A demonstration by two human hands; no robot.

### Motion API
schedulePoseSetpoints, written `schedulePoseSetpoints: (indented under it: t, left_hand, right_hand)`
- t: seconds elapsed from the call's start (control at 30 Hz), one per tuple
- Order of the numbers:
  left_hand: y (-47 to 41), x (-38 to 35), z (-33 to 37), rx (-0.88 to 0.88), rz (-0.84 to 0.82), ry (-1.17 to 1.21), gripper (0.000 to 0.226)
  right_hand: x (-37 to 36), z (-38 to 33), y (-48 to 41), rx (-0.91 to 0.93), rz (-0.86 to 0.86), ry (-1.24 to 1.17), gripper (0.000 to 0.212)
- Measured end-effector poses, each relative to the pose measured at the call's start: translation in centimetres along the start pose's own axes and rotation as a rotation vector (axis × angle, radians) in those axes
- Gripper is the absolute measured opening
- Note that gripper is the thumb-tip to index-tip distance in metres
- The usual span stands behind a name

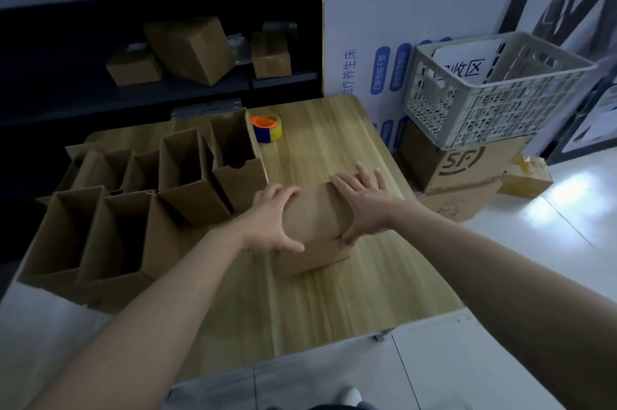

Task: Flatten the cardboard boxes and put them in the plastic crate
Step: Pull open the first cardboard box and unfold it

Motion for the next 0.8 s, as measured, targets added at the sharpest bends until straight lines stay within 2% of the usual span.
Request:
schedulePoseSetpoints:
  t: [0.13,0.23,0.3,0.43,0.6,0.67,0.73,0.8]
  left_hand:
    - [-0.2,-0.2,-2.3,0.043,-0.047,0.050,0.096]
    - [-0.8,0.7,-3.7,0.066,0.005,0.078,0.068]
    - [-1.3,1.6,-3.8,0.026,0.086,0.042,0.047]
    - [-2.0,2.1,-3.1,-0.050,0.185,-0.038,0.033]
    - [-2.2,1.7,-2.7,-0.126,0.168,-0.063,0.013]
    - [-2.1,1.5,-2.9,-0.164,0.156,-0.094,0.019]
    - [-2.4,1.3,-3.7,-0.163,0.101,-0.122,0.057]
    - [-2.4,1.5,-4.8,-0.080,0.030,0.042,0.092]
  right_hand:
    - [-0.3,-1.6,-1.3,0.015,-0.006,-0.048,0.129]
    - [-0.4,-2.8,-2.2,-0.013,-0.017,-0.060,0.127]
    - [-0.5,-3.3,-2.7,-0.047,-0.032,-0.048,0.128]
    - [-0.7,-3.4,-2.8,-0.086,-0.030,-0.001,0.130]
    - [-0.9,-3.7,-2.4,-0.121,0.005,0.041,0.129]
    - [-0.8,-3.7,-2.5,-0.147,0.012,0.028,0.127]
    - [-0.3,-3.4,-2.5,-0.195,0.019,0.000,0.124]
    - [0.2,-2.8,-2.7,-0.266,-0.008,-0.063,0.121]
Point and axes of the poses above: each hand's wrist, its own y-axis away from the middle knuckle, its own x-axis out of the back of the hand, z = x × y, the point moved 7 cm from there along -y, towards the middle knuckle, and after that the axes turned 8 degrees about z, right-handed, at the moved point
